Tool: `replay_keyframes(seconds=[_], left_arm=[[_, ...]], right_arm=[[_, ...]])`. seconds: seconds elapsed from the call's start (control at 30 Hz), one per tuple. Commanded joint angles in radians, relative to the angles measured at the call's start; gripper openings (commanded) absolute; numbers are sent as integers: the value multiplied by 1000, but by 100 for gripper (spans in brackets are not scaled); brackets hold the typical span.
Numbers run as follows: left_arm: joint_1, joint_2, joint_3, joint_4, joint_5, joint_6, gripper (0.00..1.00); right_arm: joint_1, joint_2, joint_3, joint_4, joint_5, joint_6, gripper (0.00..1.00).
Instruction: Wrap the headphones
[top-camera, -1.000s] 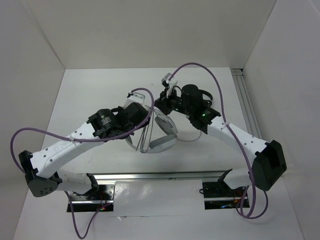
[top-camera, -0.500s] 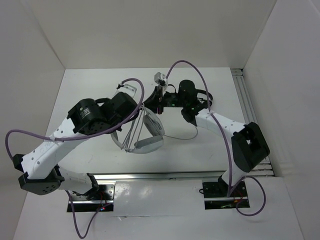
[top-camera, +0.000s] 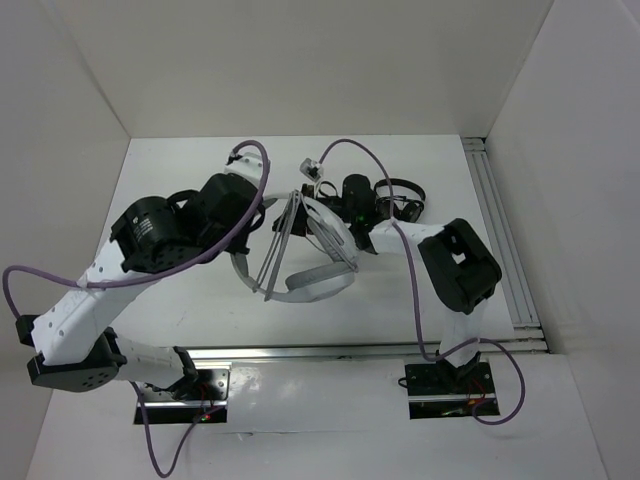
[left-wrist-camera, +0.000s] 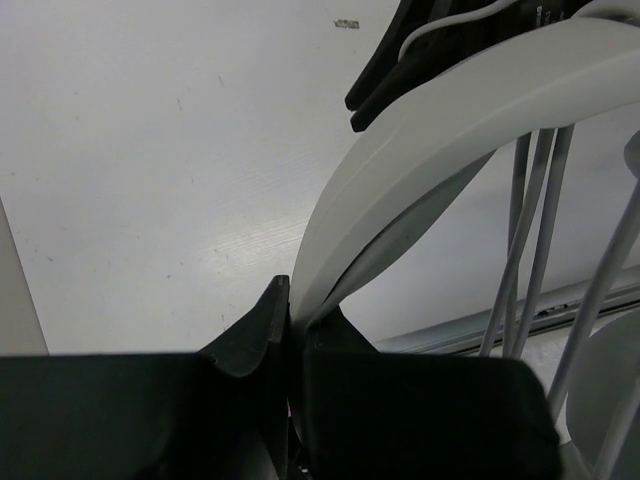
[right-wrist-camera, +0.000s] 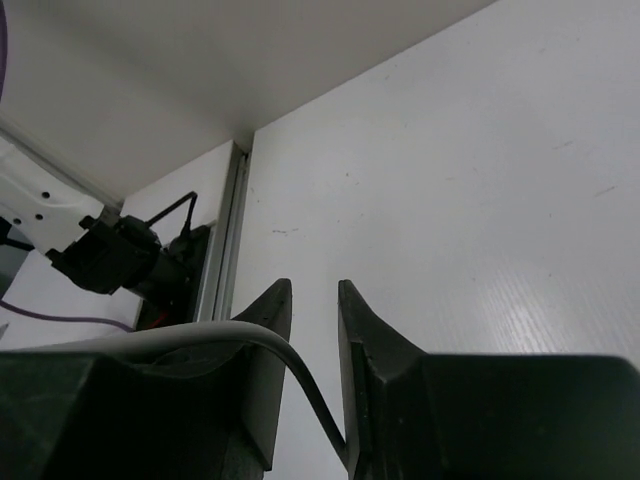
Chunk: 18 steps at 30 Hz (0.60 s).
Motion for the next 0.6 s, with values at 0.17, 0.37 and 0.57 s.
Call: replay_keyframes(seconds=[0.17,0.37,0.57], left_arm=[[60,74,281,54,-104,-55,0],[354,145,408,156,55,44,0],[611,245,380,290,216,55,0]], right_arm=[[28,124,-12,160,26,33,34],[39,175,-111,281,36,96,25],[126,87,-294,404,89,117,3]])
